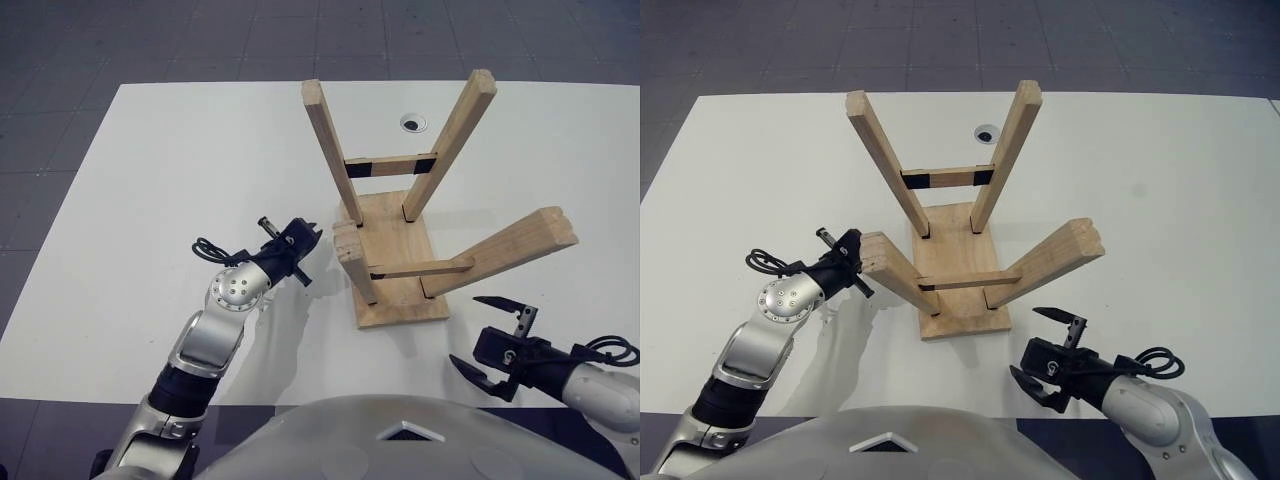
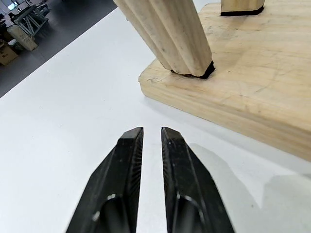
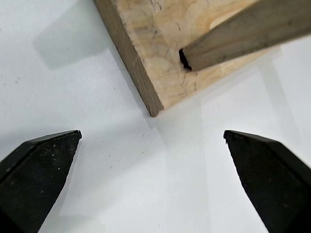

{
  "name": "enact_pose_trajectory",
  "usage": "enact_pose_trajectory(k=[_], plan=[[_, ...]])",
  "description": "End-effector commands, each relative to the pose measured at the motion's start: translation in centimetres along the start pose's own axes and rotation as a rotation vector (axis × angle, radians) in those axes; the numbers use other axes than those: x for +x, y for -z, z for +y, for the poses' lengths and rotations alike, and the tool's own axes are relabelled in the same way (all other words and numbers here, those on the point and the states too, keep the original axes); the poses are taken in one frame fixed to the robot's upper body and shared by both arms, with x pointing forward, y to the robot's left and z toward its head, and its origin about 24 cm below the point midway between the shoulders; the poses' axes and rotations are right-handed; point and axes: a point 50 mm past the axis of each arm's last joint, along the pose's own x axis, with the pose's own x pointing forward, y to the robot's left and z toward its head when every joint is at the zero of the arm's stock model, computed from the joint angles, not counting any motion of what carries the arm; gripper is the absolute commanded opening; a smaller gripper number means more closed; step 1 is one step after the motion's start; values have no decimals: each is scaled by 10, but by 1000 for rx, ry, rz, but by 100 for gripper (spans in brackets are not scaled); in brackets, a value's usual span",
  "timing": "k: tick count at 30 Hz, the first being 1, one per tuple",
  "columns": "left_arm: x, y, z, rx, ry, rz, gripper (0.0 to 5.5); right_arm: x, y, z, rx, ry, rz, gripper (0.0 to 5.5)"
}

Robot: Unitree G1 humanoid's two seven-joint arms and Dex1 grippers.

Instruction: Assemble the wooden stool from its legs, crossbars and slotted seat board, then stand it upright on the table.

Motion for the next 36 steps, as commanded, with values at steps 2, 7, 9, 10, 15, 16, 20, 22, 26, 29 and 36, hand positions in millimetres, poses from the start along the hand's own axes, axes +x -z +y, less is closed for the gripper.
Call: enact_pose_trajectory(k=[2,7,9,10,15,16,20,22,26,29,36], plan=[[-2,-5,-23,-9,65,-25,70,19,8,6,70,61,21,548],[-2,-5,-39,-18,108,-25,70,40,23,11,84,106,80,548],[-3,-5,-43,-28,119,-25,70,46,28,10,82,122,95,548],[-4,-5,-45,-31,124,-27,70,48,30,10,80,126,100,548],[-9,-5,-52,-56,148,-28,70,42,52,-15,43,187,185,548],[-9,-6,-55,-63,152,-31,70,38,58,-25,34,218,209,548],[-8,-8,-65,-83,185,-42,70,35,63,-37,31,262,221,548],[-8,-9,-69,-86,202,-50,70,38,62,-34,36,254,212,548],[-5,-18,-77,-112,224,-87,70,40,63,-35,40,261,210,548],[2,-31,-88,-133,246,-139,70,40,61,-43,40,295,202,548],[8,-36,-103,-203,277,-144,70,36,60,-49,53,349,203,548]])
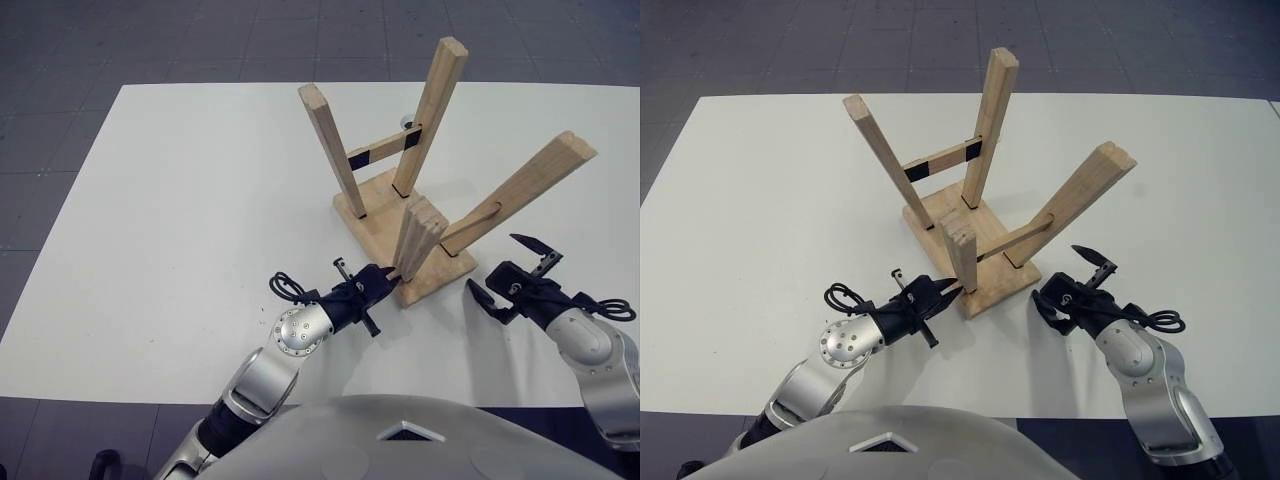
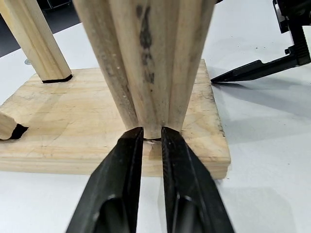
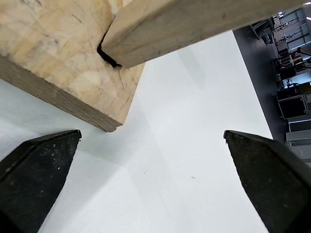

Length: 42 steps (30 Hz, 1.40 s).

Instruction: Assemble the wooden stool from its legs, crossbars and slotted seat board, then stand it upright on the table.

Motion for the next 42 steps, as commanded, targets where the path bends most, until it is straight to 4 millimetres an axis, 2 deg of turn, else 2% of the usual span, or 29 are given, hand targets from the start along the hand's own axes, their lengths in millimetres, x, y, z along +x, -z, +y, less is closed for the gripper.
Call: enact_pose_trajectory(k=[1,5,12,15,18,21,23,25,27,31,33,38,42], plan=[[9,1,-10,-68,9,7,70,-1,21,10,58,-33,125,548],[13,-1,-18,-119,19,-6,70,-6,28,-4,58,44,163,548],[15,-17,-8,-180,-4,-122,70,-4,19,2,85,59,144,548],[4,-19,-2,-147,16,-131,70,-2,16,3,82,57,135,548],[-35,-13,24,-57,50,-120,70,-4,15,4,84,52,133,548],[-73,-13,68,61,31,-52,70,-6,14,6,85,43,129,548],[-87,-12,101,149,-6,42,70,-9,13,7,85,37,125,548],[-90,-13,126,218,-50,100,70,-10,11,7,83,32,119,548],[-81,-12,151,274,-114,145,70,-10,10,7,76,19,111,548],[-50,-3,207,352,-232,241,70,-11,6,8,59,-5,92,548],[-34,1,224,351,-259,274,70,-12,2,9,50,-17,77,548],[-3,8,246,387,-326,337,70,-17,-12,8,22,-36,25,548],[26,16,228,350,-201,327,70,-21,-20,9,6,-47,0,548]])
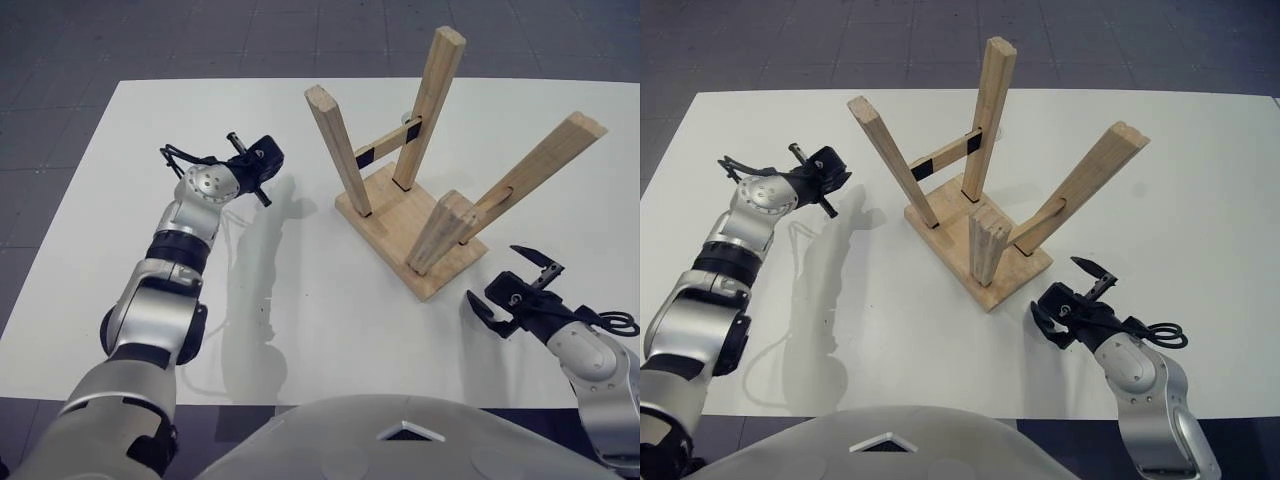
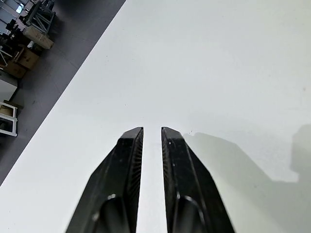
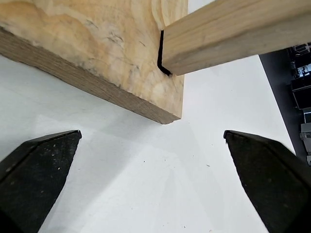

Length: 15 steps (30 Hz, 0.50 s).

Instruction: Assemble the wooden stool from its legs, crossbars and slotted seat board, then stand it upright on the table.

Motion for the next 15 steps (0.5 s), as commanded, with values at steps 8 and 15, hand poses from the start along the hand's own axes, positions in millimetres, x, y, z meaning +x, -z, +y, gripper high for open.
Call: enact_pose_trajectory(k=[8,15], plan=[[28,-11,-63,-91,280,-111,70,-10,-13,-4,-77,-12,-15,548],[24,0,-82,-227,318,-181,70,-8,2,-8,-129,-11,75,548]])
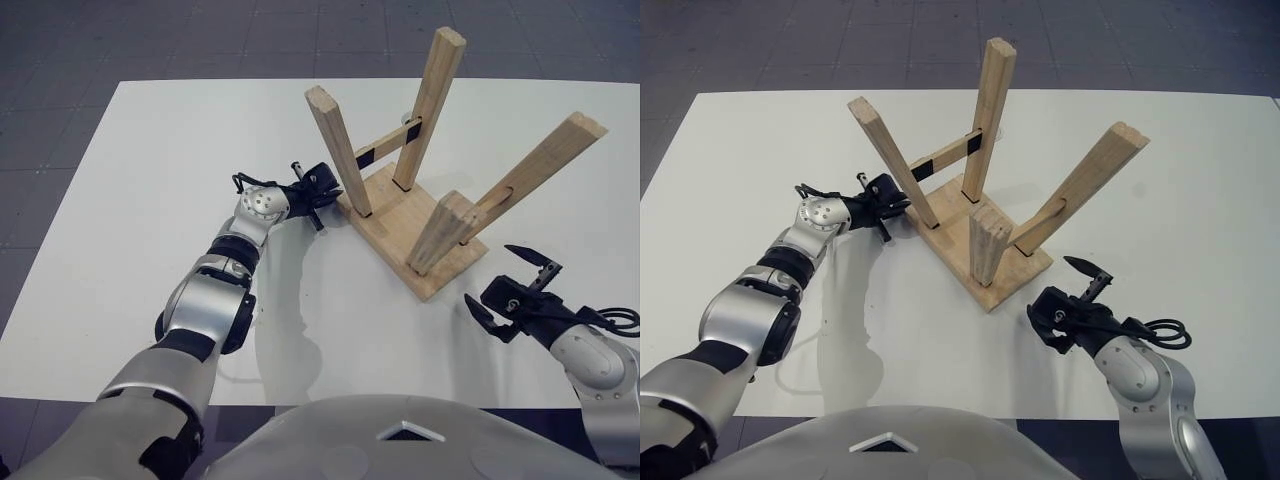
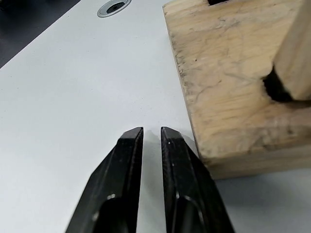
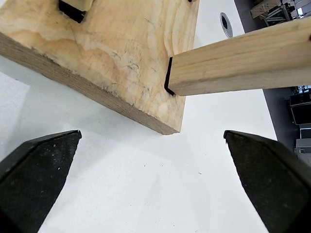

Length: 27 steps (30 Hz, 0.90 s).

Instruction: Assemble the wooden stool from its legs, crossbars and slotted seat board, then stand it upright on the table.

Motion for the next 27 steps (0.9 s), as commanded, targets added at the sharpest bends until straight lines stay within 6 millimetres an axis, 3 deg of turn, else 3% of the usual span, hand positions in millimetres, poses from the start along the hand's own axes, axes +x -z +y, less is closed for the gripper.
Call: enact_pose_trajectory(k=[1,7,12,16,21,27], plan=[[-3,17,-14,-61,50,10,70,3,16,-3,-44,-3,85,548],[-8,18,-22,-10,98,-28,70,26,39,-6,-54,10,165,548],[-12,22,-28,-10,117,-42,70,47,36,-5,-27,21,124,548],[-15,24,-44,5,176,-66,70,58,29,-6,-11,32,80,548],[-36,21,-74,11,290,-109,70,62,18,-14,1,44,16,548],[-77,12,-121,104,448,-84,70,65,6,-21,-9,59,-45,548]])
